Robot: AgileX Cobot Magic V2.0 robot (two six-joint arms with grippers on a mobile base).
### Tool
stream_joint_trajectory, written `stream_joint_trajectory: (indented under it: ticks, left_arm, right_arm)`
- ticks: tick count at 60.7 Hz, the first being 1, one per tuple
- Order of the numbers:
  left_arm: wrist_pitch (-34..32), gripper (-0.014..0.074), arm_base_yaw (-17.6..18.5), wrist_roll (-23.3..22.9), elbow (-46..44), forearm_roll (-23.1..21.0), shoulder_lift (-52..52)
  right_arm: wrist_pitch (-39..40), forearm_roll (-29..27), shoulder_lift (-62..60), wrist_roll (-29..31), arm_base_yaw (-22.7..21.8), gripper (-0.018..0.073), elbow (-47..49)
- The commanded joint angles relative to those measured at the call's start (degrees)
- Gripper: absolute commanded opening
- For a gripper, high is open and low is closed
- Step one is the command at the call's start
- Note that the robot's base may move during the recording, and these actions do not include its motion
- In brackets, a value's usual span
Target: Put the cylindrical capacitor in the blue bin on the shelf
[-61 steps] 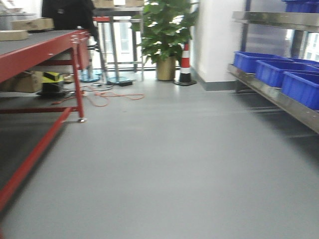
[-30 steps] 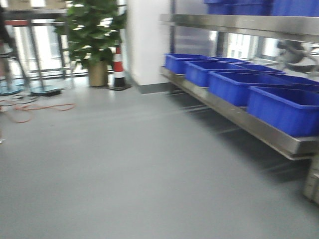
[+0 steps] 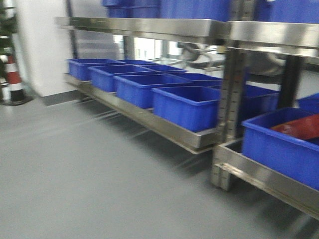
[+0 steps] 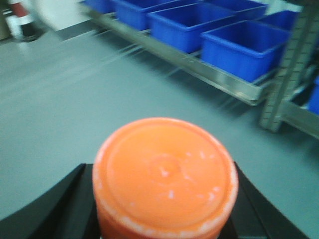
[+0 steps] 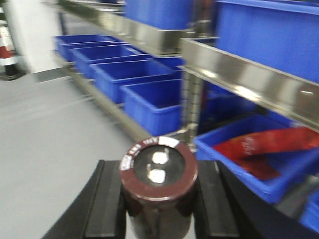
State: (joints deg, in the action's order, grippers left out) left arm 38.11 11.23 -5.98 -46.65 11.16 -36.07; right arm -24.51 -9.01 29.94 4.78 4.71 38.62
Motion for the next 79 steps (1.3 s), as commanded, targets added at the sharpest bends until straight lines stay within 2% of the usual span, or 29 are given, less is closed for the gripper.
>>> stream_joint_trajectory:
  ticks: [1, 79]
  left_arm:
    - [-1.44, -0.0111, -0.21, -0.04, 0.12, -0.08, 0.17]
    - [-1.44, -0.0111, -0.21, -0.04, 0.12, -0.08, 0.17]
  right_arm:
    - [1.48, 0.47, -0.22, 0.29, -0.02, -0.0158, -0.09]
    - [1.48, 0.47, -0.22, 0.29, -0.02, -0.0158, -0.09]
